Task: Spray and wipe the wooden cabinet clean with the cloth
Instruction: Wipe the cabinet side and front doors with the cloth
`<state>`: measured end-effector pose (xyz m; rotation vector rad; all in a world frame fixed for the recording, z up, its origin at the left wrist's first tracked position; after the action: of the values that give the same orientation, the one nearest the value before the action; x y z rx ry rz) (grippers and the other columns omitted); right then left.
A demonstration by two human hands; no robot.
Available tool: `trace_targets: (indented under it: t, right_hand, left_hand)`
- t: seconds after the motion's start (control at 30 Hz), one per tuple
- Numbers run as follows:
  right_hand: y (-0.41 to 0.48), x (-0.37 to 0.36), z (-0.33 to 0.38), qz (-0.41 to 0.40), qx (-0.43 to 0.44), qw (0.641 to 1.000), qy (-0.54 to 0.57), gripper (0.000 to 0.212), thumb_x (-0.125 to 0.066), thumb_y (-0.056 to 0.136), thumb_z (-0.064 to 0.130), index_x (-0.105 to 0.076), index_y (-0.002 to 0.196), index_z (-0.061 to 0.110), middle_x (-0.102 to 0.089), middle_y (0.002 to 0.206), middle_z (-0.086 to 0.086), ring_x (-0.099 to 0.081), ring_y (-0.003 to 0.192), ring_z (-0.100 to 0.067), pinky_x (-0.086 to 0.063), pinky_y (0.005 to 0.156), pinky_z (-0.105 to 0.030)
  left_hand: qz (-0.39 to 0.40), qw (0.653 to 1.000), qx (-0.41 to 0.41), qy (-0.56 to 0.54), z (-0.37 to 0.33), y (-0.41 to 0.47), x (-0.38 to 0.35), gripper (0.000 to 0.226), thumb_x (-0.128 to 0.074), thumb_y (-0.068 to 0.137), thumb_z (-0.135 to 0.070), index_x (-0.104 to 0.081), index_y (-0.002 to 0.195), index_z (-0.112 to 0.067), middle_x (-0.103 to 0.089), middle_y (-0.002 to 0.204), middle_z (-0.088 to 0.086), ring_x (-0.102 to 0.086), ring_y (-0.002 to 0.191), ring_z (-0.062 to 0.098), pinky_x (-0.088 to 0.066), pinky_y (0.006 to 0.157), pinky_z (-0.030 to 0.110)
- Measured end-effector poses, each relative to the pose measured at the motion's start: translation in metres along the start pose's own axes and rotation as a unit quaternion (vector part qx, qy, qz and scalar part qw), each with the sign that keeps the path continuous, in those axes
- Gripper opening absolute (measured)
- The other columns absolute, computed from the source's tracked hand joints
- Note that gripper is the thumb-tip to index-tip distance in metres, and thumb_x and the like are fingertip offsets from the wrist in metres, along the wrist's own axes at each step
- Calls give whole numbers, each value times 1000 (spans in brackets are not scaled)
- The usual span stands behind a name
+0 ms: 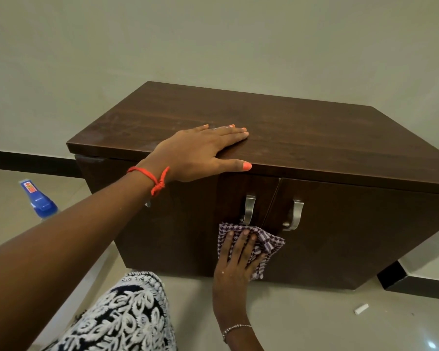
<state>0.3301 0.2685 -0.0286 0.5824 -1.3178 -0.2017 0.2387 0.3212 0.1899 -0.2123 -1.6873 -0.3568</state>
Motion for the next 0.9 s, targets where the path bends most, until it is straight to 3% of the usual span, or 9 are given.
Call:
trace_targets:
  t: [0.2,0.33,0.4,0.43,0.5,0.57,0.63,0.77,0.9]
  right_hand:
    - [-10,9,-3,-10,25,999,20,72,-33,80,-9,-5,146,4,5,154,-20,6,141,-38,-18,103,-63]
    - [-27,-4,-26,68,-32,972,222,121,-58,49,-12,-1,147,30,-6,154,8,3,143,-13,-21,113,-44]
    - [-33,3,-49,154,-203,867,429,95,-51,77,-14,-8,146,36,-22,151,11,-25,135,-8,-20,112,-26]
    - [-42,3,-56,210,-305,765,527,78,-47,84,-14,-20,146,27,-35,145,2,-39,124,-11,-28,107,-23]
    - [-57,6,-80,251,-446,640,573,67,-43,79,-22,-39,138,8,-53,130,-14,-54,100,-19,-48,88,-29]
    - [-60,19,-98,243,-490,572,611,66,-42,65,-27,-53,124,-1,-61,116,-23,-60,91,-29,-55,71,-33]
    - [-54,39,-110,218,-493,580,611,75,-48,56,-23,-53,127,2,-63,112,-22,-59,100,-38,-52,86,-45]
    - [-20,110,-121,79,-442,685,575,77,-44,79,-20,-34,141,25,-46,138,-6,-49,118,-29,-43,98,-54]
    - [15,158,-102,-22,-305,807,506,81,-47,85,-11,-17,143,37,-37,137,8,-56,98,-12,-55,79,-24]
  left_hand:
    - [-4,1000,0,-6,0,0,1,80,-20,75,-73,-10,145,-36,-9,153,-17,-6,138,0,-6,112,30]
    - [4,1000,5,-4,-1,0,1,80,-21,77,-76,-10,145,-36,-8,153,-17,-5,138,0,-6,112,30]
    - [3,1000,3,-3,-1,0,1,81,-20,75,-75,-9,145,-36,-8,153,-16,-6,139,2,-6,112,31]
    - [4,1000,3,-1,-1,0,1,81,-19,75,-75,-9,145,-36,-8,153,-16,-6,139,2,-6,112,31]
    - [10,1000,8,0,-1,-1,1,80,-21,76,-76,-9,145,-36,-6,152,-18,-5,138,2,-6,112,29]
    - [12,1000,12,3,-2,-2,1,79,-21,77,-76,-8,145,-37,-6,152,-18,-5,139,3,-5,112,29]
    - [10,1000,13,2,-2,-2,2,79,-22,77,-76,-9,145,-38,-6,152,-18,-6,139,3,-5,112,30]
    - [11,1000,13,1,-3,-3,3,78,-22,77,-72,-9,145,-37,-6,152,-19,-2,134,-4,-3,111,27]
    - [15,1000,8,1,-4,-3,2,81,-19,76,-80,-8,145,-37,-6,151,-19,2,126,-10,-1,108,23]
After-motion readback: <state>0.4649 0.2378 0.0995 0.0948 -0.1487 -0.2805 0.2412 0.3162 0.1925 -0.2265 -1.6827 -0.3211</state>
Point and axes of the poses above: each hand's wrist, its own y-axis towards the middle knuckle, its own x-axis out of the back of the hand, z = x × y, the point moved 8 cm from there along y, towards the middle knuckle
